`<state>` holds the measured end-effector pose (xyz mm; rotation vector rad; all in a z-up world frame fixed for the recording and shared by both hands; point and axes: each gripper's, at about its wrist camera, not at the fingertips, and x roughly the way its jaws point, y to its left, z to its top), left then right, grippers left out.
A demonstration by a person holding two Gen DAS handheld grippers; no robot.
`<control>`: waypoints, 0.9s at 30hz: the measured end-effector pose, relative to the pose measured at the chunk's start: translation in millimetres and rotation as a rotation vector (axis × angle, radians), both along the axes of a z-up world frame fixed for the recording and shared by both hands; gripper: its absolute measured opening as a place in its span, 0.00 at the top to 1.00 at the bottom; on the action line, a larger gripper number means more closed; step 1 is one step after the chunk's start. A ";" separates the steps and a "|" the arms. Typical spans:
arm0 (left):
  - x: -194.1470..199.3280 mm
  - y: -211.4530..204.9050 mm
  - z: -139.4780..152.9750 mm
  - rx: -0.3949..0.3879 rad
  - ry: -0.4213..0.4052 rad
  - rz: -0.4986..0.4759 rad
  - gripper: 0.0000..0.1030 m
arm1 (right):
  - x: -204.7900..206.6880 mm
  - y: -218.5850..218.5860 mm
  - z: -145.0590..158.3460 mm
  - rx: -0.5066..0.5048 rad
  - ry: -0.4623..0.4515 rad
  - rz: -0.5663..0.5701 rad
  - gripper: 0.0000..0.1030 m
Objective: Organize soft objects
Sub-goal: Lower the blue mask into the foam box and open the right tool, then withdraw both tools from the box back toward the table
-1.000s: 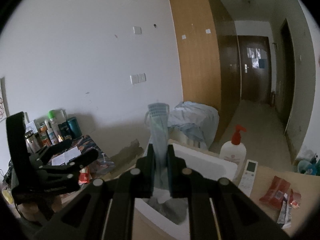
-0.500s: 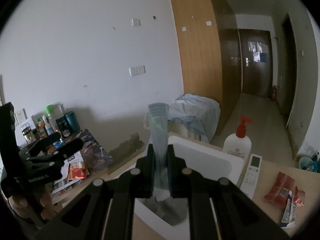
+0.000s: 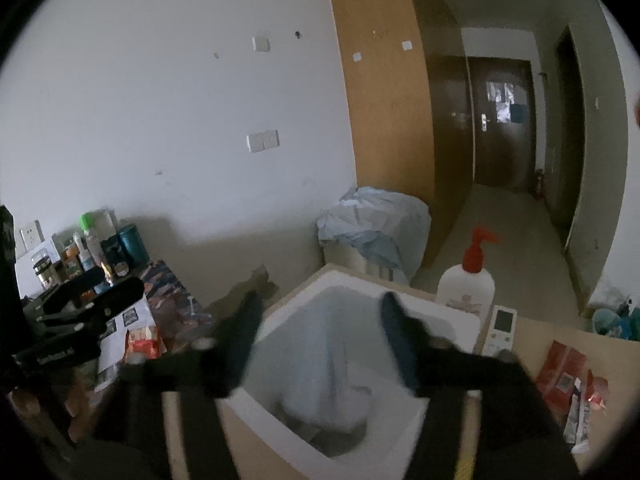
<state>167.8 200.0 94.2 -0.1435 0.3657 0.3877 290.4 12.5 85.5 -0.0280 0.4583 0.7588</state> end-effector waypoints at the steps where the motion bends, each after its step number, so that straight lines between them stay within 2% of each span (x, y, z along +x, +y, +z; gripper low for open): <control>1: -0.1 0.2 0.0 -0.002 -0.003 0.001 0.00 | -1.9 -1.0 1.2 0.003 -0.010 -0.001 0.31; 16: -2.3 -7.5 2.9 -0.004 -0.014 -0.026 0.00 | -6.8 -5.5 6.0 -0.007 -0.024 -0.012 0.31; 21: -6.2 -21.8 6.9 -0.001 -0.025 -0.070 0.00 | -19.6 -22.3 9.5 0.001 -0.038 -0.040 0.18; 27: -12.5 -43.5 9.3 -0.007 -0.033 -0.140 0.00 | -37.5 -49.3 16.6 0.019 -0.063 -0.091 0.15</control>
